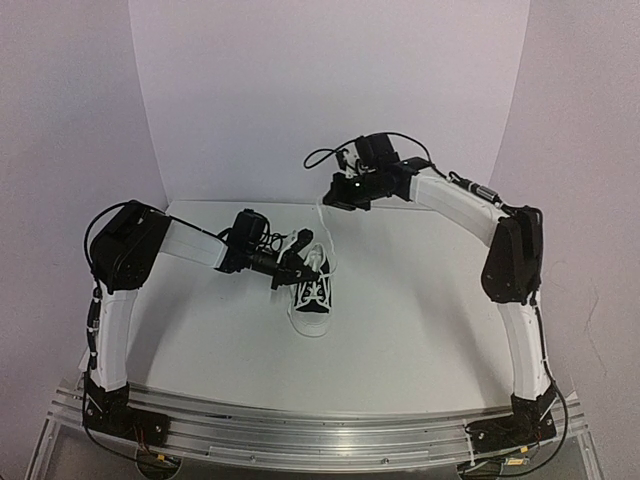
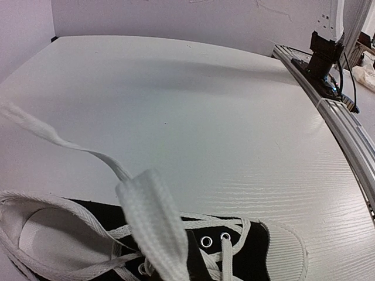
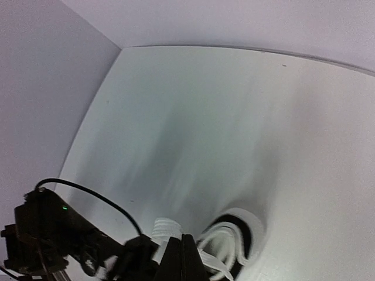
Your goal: Tie the shoes
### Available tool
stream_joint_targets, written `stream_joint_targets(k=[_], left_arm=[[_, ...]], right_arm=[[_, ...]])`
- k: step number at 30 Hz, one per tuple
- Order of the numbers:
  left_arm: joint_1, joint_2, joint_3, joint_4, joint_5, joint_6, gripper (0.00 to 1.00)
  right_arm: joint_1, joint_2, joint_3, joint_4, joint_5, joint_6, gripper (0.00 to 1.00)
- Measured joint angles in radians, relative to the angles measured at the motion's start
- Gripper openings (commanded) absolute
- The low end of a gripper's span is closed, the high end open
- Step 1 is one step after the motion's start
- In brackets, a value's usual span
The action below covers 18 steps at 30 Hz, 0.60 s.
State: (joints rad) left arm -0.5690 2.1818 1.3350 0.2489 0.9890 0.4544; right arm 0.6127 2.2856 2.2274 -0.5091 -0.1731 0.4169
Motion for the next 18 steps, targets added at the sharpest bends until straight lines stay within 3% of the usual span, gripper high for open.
stream_joint_targets(k=[4,11,18], left_arm=[[0.000,-0.009,0.000,-0.006,0.000,0.018,0.00],[-0.001,-0.021,-0.025,-0.009,-0.006,0.044,0.00],[-0.002,-0.028,-0.042,-0.003,-0.013,0.039,0.00]], right_arm=[[0.075,0.098,0.102,0.042,-0.056,0.066,0.00],[0.107,0.195,0.120,0.126,-0.117,0.219,0.01],[0.109,0.187,0.031,0.191,-0.113,0.306,0.74]])
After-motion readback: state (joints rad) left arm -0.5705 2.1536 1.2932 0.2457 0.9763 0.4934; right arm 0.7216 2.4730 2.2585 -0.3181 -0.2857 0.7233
